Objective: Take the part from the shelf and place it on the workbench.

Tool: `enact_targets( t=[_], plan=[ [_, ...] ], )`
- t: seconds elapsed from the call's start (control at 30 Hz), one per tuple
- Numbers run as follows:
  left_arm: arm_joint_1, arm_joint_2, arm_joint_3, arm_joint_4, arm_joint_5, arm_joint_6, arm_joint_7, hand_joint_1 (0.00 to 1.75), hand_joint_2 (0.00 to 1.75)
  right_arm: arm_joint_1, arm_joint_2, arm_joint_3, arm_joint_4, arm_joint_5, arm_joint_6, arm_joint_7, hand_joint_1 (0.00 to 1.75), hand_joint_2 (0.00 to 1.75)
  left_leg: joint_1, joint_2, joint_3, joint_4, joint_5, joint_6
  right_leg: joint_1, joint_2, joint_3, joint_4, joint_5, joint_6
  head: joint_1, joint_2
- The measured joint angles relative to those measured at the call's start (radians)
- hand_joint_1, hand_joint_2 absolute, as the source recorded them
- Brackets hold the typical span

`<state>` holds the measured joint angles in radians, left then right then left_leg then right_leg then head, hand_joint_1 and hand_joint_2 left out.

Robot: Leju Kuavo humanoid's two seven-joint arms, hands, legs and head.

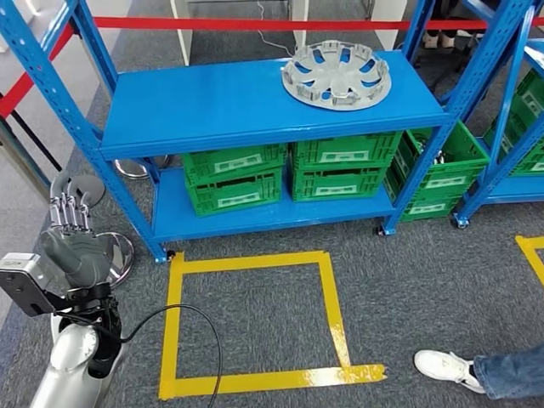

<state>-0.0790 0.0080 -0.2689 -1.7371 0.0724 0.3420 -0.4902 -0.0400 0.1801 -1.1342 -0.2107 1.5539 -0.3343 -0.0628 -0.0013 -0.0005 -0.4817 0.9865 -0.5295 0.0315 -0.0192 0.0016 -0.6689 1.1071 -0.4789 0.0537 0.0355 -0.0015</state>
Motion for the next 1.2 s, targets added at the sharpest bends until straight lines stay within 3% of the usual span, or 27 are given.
enact_targets(
  t=[0.07,0.13,0.2,0.27,0.33,0.37,0.4,0.43,0.5,0.57,0.63,0.73,0.8,0.87,0.9,0.93,1.03,1.1,1.2],
  plan=[
    [0.0,0.0,0.0,0.0,0.0,0.001,0.001,0.0,0.0,-0.001,0.001,0.0,0.002,-0.002,0.005,0.0,0.0,0.0,-0.002,0.001,0.009,0.002,-0.017,-0.012,0.003,-0.006,0.023,-0.071,0.033,-0.014,-0.001,0.0],
    [0.0,0.0,0.0,0.0,-0.001,0.002,0.003,0.0,0.0,-0.001,0.002,0.0,0.003,-0.006,0.014,-0.001,0.0,0.0,-0.002,0.002,0.01,0.008,-0.023,-0.021,0.008,-0.005,0.033,-0.081,0.025,-0.036,-0.001,0.0],
    [-0.001,0.0,0.0,-0.001,-0.001,0.002,0.003,0.0,0.0,0.001,0.002,-0.001,0.003,-0.009,0.022,-0.002,0.0,0.0,0.001,0.002,-0.006,0.055,-0.016,-0.028,0.007,-0.003,0.048,-0.084,0.02,-0.05,-0.003,0.0],
    [-0.001,0.0,-0.001,-0.001,-0.001,0.002,0.003,0.0,0.0,0.001,0.002,-0.001,0.003,-0.011,0.024,-0.003,0.0,0.0,0.003,0.002,-0.071,0.171,-0.027,-0.037,0.007,-0.001,0.07,-0.086,0.005,-0.062,-0.005,0.0],
    [0.001,0.0,-0.001,-0.001,-0.001,0.003,0.003,0.0,0.0,0.0,0.002,-0.001,0.003,-0.012,0.025,-0.004,0.0,0.0,0.003,0.002,-0.155,0.288,-0.082,-0.042,0.009,0.001,0.09,-0.086,-0.012,-0.069,-0.006,0.0],
    [0.002,0.0,-0.001,-0.001,-0.001,0.003,0.004,0.0,0.0,-0.001,0.002,-0.001,0.003,-0.012,0.026,-0.004,0.0,0.0,0.003,0.002,-0.184,0.317,-0.106,-0.042,0.01,0.004,0.1,-0.086,-0.02,-0.07,-0.006,0.0],
    [0.002,0.0,-0.001,0.0,-0.001,0.003,0.004,0.0,0.0,0.0,0.002,-0.001,0.003,-0.012,0.026,-0.005,0.0,0.0,0.003,0.002,-0.2,0.314,-0.107,-0.04,0.012,0.006,0.112,-0.086,-0.029,-0.07,-0.006,0.0],
    [0.003,0.0,-0.001,0.0,-0.001,0.003,0.004,0.0,0.0,0.0,0.002,-0.001,0.003,-0.011,0.027,-0.006,0.0,0.0,0.002,0.002,-0.203,0.288,-0.088,-0.037,0.013,0.008,0.124,-0.086,-0.036,-0.07,-0.006,0.0],
    [0.003,0.001,-0.001,0.0,-0.001,0.003,0.006,0.0,0.0,0.0,0.002,0.0,0.003,-0.006,0.035,-0.016,0.0,0.0,0.0,0.001,-0.178,0.167,0.013,-0.027,0.015,0.011,0.145,-0.087,-0.053,-0.068,-0.006,0.0],
    [0.002,0.001,-0.001,0.0,0.0,0.004,0.006,0.0,0.0,0.0,0.002,0.0,0.004,-0.002,0.053,-0.03,0.0,0.0,-0.007,0.0,-0.16,0.079,0.068,-0.018,0.017,0.013,0.156,-0.087,-0.067,-0.06,-0.005,0.0],
    [0.002,0.001,-0.001,0.001,-0.004,0.014,0.006,0.0,0.0,-0.001,0.002,0.0,0.004,-0.002,0.079,-0.04,0.0,0.0,-0.012,-0.002,-0.159,0.063,0.076,-0.013,0.018,0.014,0.158,-0.089,-0.077,-0.047,-0.005,0.0],
    [-0.007,-0.004,0.0,0.002,-0.018,0.042,0.001,0.0,0.0,-0.002,0.001,0.0,0.005,-0.007,0.123,-0.055,0.0,0.0,-0.006,-0.002,-0.143,0.044,0.094,-0.004,0.019,0.011,0.155,-0.074,-0.103,-0.03,-0.005,0.0],
    [-0.014,-0.01,0.0,0.002,-0.021,0.053,-0.001,0.0,0.0,-0.005,0.0,0.0,0.005,-0.012,0.142,-0.065,0.0,0.0,-0.002,-0.001,-0.138,0.036,0.093,0.003,0.017,0.008,0.107,0.019,-0.153,-0.022,-0.004,0.0],
    [-0.016,-0.015,0.0,0.003,-0.022,0.058,-0.001,0.0,0.0,-0.006,0.0,0.0,0.005,-0.015,0.148,-0.07,0.0,0.0,-0.003,0.0,-0.137,0.036,0.089,0.008,0.016,0.008,0.026,0.149,-0.199,-0.016,-0.004,0.0],
    [-0.016,-0.017,0.0,0.004,-0.022,0.059,-0.001,0.0,0.0,-0.006,0.0,0.0,0.005,-0.015,0.148,-0.071,0.0,0.0,-0.003,0.0,-0.136,0.036,0.086,0.009,0.016,0.007,-0.002,0.183,-0.199,-0.014,-0.005,0.0],
    [-0.016,-0.018,0.0,0.004,-0.022,0.059,-0.001,0.0,0.0,-0.005,0.0,0.0,0.005,-0.016,0.148,-0.071,0.0,0.0,-0.003,0.0,-0.134,0.036,0.084,0.009,0.016,0.007,-0.01,0.176,-0.176,-0.013,-0.005,0.0],
    [-0.016,-0.021,0.0,0.004,-0.022,0.059,-0.001,0.0,0.0,-0.006,0.0,0.0,0.005,-0.016,0.148,-0.071,0.0,0.0,-0.005,-0.002,-0.123,0.037,0.075,0.003,0.016,0.003,0.057,-0.011,-0.055,-0.018,-0.005,0.0],
    [-0.017,-0.022,0.0,0.004,-0.022,0.059,-0.002,0.0,0.0,-0.007,0.0,0.0,0.005,-0.016,0.148,-0.072,0.0,0.0,-0.008,-0.002,-0.119,0.038,0.071,-0.005,0.018,0.001,0.093,-0.085,-0.025,-0.029,-0.006,0.0],
    [-0.018,-0.024,0.0,0.004,-0.022,0.06,-0.002,0.0,0.0,-0.007,-0.001,0.0,0.005,-0.016,0.148,-0.072,0.0,1.31,-0.007,-0.002,-0.117,0.039,0.069,-0.02,0.019,0.003,0.101,-0.095,-0.02,-0.046,-0.006,0.0]
  ],
)
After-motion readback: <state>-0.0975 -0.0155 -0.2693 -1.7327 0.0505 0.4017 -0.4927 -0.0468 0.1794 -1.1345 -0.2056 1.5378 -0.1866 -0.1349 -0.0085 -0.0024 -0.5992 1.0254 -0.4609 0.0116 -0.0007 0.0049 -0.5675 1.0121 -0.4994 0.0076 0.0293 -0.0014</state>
